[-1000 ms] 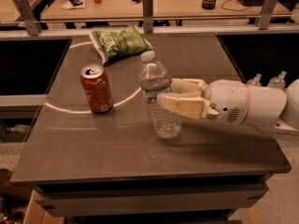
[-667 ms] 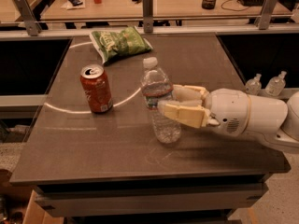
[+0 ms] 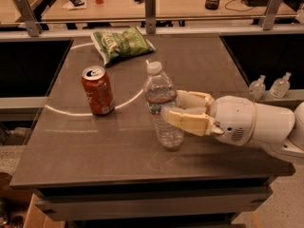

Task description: Place water bottle upright

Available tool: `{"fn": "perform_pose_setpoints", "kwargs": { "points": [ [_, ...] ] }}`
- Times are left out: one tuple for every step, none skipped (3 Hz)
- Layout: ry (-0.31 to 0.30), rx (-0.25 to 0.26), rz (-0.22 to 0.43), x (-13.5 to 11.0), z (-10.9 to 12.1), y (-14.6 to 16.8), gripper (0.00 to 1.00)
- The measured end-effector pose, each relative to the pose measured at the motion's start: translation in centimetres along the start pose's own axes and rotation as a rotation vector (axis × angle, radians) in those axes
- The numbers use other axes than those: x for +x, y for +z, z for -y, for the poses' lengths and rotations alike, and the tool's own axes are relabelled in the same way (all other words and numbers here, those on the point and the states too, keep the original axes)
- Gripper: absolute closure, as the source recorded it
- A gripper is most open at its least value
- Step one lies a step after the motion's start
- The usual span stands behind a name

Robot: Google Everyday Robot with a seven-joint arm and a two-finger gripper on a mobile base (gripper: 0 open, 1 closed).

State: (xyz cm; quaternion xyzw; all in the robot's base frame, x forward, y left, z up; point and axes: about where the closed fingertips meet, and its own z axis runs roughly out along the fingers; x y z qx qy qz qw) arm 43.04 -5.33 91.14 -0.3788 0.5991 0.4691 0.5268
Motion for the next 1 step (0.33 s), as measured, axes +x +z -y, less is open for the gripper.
{"fn": "perform_pose_setpoints", "kwargs": {
  "points": [
    [0.000,0.000,0.000,-0.04,-0.01,0.00,0.35]
  ]
}}
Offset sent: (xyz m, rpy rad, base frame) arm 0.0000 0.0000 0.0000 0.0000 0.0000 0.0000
